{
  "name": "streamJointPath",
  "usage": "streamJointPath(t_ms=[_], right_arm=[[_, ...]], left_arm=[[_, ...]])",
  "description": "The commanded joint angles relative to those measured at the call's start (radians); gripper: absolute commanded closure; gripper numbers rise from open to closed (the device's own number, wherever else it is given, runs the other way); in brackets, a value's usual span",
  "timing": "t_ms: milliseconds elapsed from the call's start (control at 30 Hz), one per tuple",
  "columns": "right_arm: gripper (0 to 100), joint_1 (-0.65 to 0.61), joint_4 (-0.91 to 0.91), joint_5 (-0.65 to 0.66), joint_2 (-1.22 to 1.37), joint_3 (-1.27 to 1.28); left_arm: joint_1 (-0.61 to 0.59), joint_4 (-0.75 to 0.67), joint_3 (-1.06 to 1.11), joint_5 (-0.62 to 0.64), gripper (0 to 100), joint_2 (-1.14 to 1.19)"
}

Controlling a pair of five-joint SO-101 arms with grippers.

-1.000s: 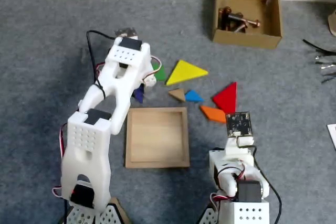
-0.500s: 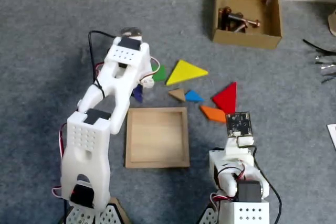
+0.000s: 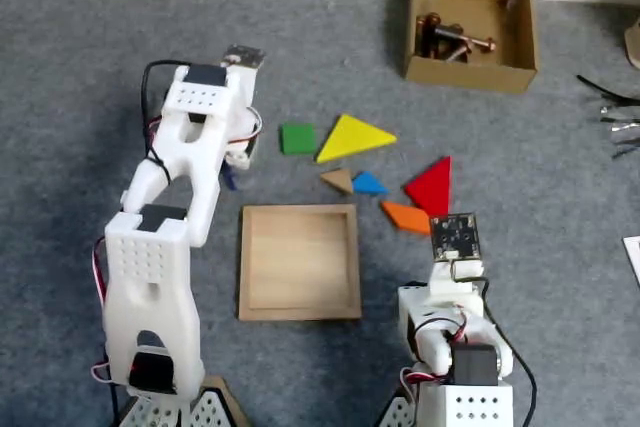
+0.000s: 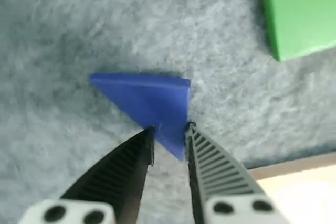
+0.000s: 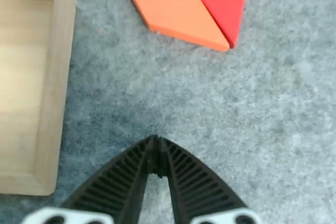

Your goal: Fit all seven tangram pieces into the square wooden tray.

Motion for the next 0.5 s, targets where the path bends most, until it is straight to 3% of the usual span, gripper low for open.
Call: streamJointPath(t_ms=[0, 233, 333, 467], right_arm=[[99.3, -0.007, -0.007, -0.005, -0.013, 0.122], [99.3, -0.007, -0.007, -0.005, -0.013, 0.122], [99.3, -0.007, -0.007, -0.005, -0.013, 0.122], [99.3, -0.007, -0.007, -0.005, -0.013, 0.122]], left_arm=[[-0.021, 0.006, -0.041, -0.153, 89, -0.007], [-0.013, 0.089, -0.050, -0.334, 89, -0.018], [-0.013, 0.091, -0.082, -0.270, 89, -0.035], [-0.013, 0.100, -0.105, -0.066, 89, -0.093]])
